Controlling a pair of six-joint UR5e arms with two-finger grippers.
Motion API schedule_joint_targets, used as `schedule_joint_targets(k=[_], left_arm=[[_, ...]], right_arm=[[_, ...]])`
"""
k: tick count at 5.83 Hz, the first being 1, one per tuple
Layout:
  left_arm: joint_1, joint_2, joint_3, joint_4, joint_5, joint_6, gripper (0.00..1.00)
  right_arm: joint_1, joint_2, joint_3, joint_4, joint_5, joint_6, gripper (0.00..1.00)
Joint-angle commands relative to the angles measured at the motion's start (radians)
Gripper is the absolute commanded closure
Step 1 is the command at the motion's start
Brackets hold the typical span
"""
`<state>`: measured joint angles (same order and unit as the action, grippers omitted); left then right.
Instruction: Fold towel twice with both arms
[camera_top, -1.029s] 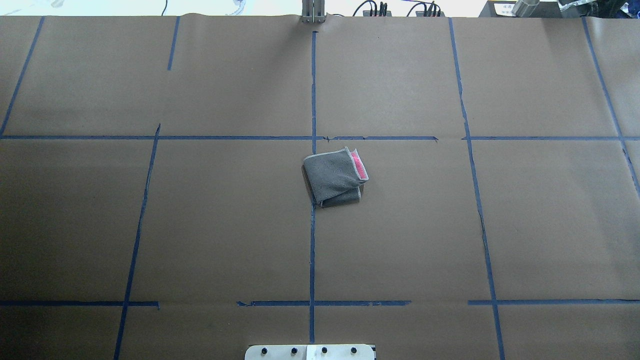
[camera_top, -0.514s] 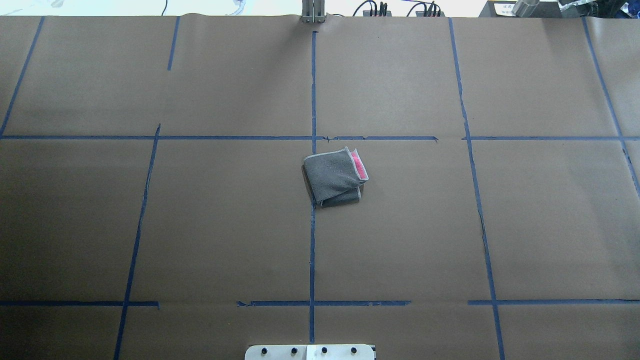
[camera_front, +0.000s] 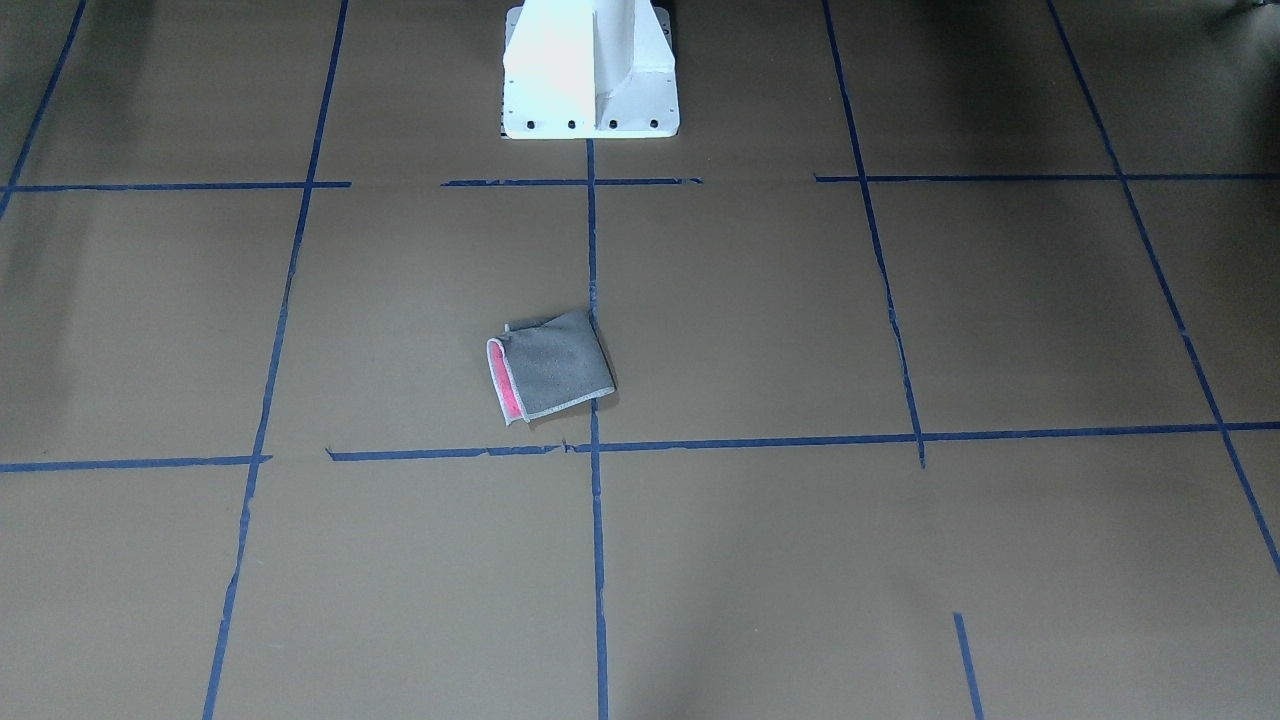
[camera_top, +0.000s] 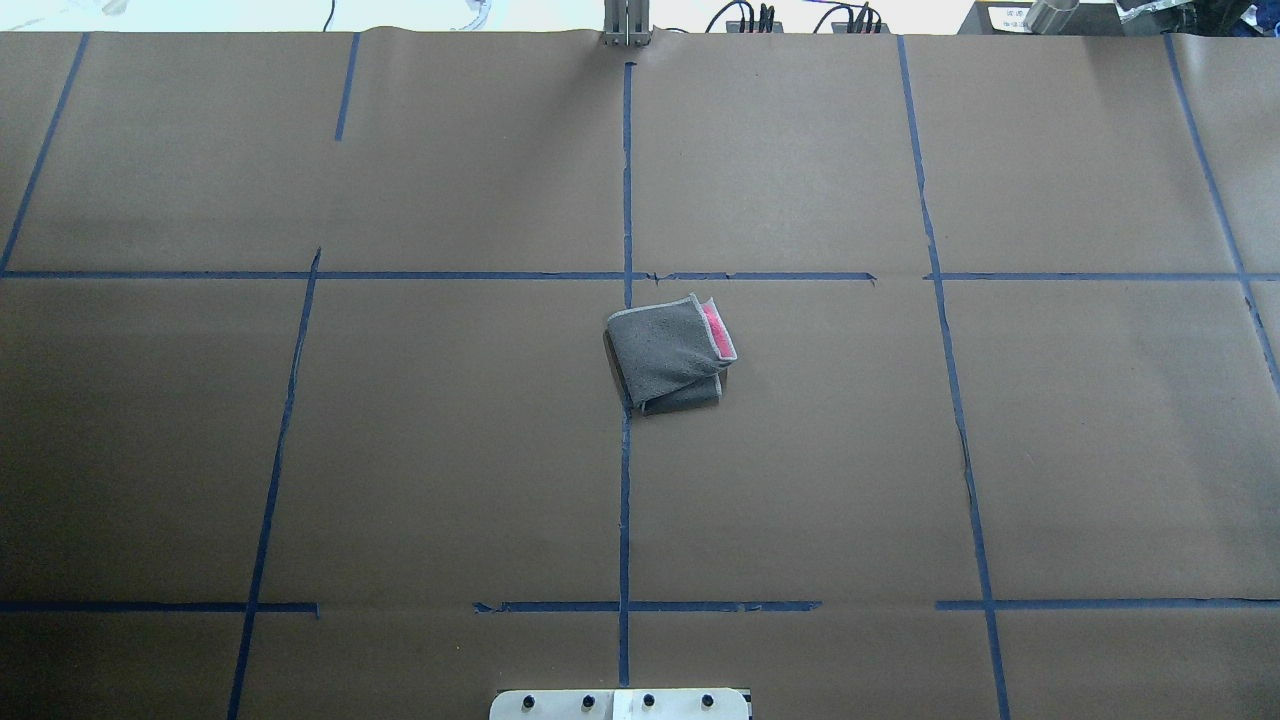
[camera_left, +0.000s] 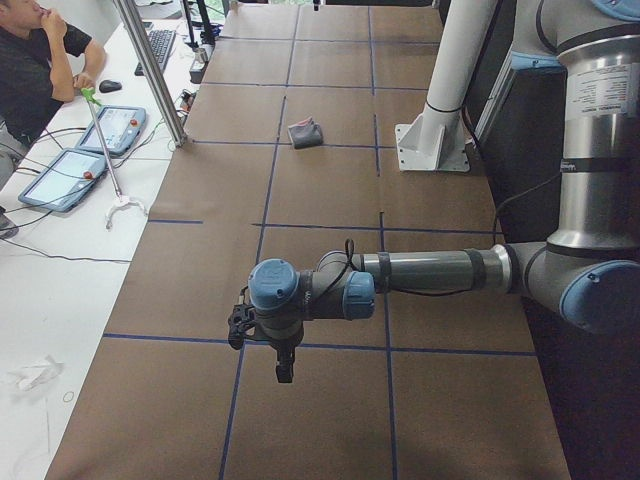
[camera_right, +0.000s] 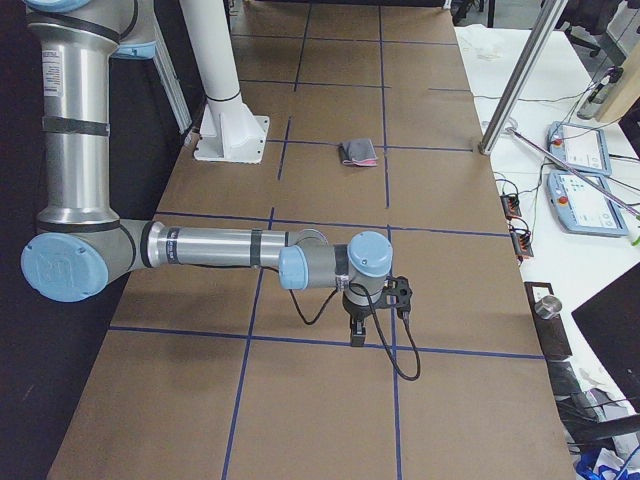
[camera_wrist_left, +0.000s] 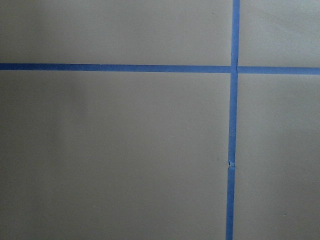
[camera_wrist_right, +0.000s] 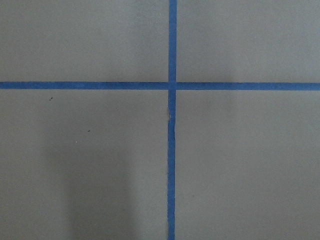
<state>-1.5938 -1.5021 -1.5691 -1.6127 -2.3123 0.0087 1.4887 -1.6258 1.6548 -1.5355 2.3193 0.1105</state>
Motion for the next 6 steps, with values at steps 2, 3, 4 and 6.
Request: schedule_joint_targets(k=[2,3,4,6], left_arm=[[0.002,0.0,0.041,-0.047,0.001,0.0,0.0],[0.0,0.0,0.041,-0.047,0.001,0.0,0.0],[0.002,0.0,0.041,-0.047,0.002,-0.001,0.0],[0.002,-0.003,0.031,-0.052,0.002,-0.001,0.0]], right_arm=[[0.001,-0.003,0.03,-0.046,0.0,-0.005,0.0],[0.001,-0.005,0.029,-0.046,-0.001,-0.005,0.0],[0.001,-0.005,0.031,-0.046,0.0,-0.005,0.0],[0.001,-0.005,0.029,-0.046,-0.002,-0.005,0.0]])
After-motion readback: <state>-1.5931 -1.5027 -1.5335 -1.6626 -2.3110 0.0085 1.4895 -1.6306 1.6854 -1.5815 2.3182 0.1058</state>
